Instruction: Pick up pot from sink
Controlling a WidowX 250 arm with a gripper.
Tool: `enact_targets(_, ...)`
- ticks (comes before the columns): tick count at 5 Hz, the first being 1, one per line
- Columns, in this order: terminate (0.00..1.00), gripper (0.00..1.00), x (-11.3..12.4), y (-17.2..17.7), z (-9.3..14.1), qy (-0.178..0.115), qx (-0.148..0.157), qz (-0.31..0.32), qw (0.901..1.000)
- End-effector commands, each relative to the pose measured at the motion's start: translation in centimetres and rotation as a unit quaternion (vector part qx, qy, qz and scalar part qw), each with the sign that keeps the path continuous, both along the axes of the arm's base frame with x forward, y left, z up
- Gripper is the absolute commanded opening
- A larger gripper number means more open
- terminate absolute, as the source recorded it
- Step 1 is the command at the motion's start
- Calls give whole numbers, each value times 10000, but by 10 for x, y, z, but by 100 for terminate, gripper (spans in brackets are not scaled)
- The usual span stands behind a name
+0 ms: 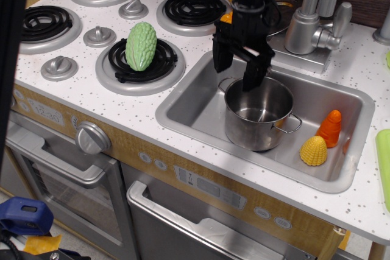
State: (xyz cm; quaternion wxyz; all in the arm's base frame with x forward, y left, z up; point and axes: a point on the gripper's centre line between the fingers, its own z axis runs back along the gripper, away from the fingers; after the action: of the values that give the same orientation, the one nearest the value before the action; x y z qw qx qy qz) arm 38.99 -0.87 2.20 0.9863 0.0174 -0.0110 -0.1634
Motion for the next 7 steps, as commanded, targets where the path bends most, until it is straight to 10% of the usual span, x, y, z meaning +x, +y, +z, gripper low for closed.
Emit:
enact_targets(1,0,100,-6,-22,36,-756,-7,-38,9971)
enact_targets(7,0,100,-23,-47,5,-1154,-204,-564,9915)
